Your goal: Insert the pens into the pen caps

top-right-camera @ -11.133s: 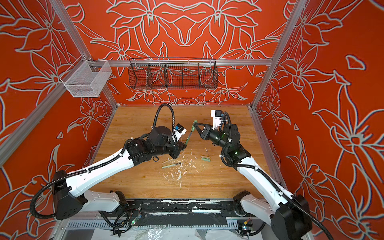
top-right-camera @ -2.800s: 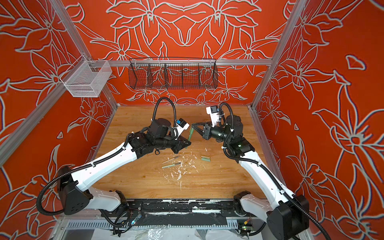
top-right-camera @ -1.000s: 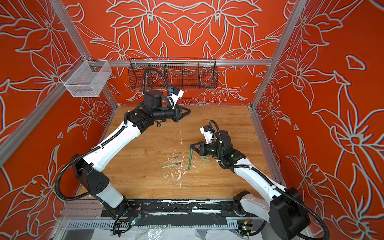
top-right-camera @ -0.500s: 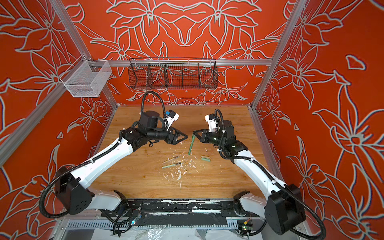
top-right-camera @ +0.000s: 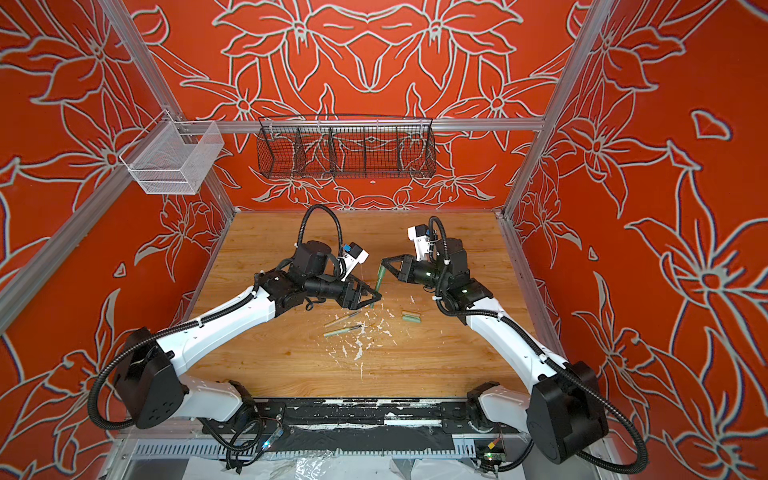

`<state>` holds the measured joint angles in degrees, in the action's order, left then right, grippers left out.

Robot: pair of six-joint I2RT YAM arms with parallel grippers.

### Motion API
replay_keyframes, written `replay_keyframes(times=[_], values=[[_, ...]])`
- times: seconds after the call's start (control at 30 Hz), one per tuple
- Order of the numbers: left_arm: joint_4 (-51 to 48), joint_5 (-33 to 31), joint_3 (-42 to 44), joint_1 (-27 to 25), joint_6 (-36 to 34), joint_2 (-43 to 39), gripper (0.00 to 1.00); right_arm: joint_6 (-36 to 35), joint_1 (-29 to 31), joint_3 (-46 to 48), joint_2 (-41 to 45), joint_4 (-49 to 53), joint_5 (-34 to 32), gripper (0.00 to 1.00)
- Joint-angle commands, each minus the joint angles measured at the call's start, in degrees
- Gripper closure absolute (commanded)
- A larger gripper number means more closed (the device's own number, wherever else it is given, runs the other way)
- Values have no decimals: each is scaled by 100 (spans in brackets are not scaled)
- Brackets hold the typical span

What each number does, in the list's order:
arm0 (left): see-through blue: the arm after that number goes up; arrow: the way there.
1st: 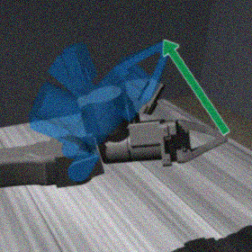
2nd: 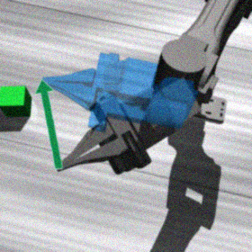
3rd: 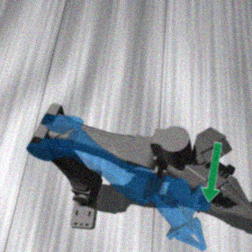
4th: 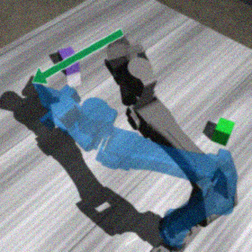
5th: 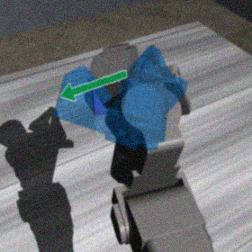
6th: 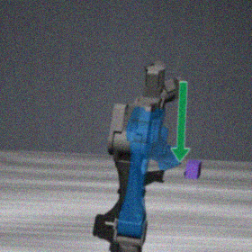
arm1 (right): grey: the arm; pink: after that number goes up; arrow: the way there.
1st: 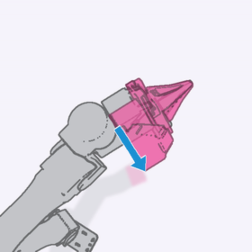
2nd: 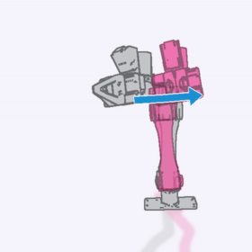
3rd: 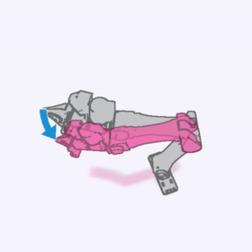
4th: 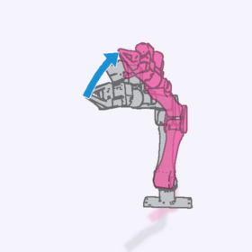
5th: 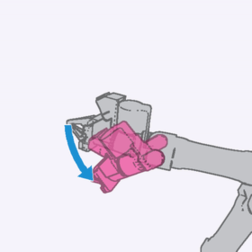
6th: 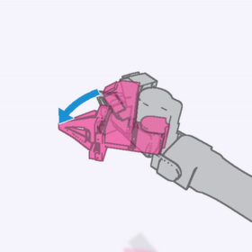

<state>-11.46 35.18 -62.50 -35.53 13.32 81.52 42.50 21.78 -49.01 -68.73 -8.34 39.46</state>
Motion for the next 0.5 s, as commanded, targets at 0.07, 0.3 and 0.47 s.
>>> replay_keyframes(times=[0.07,0.3,0.47], values=[[31,24,-240,-84,21,187,47,-9,-31,-38,267,-96,-43,100],[-66,6,-322,-155,68,256,58,-110,-26,-20,342,-60,-94,100],[-204,-9,-390,-189,54,279,62,-274,-26,23,457,84,-302,100]])
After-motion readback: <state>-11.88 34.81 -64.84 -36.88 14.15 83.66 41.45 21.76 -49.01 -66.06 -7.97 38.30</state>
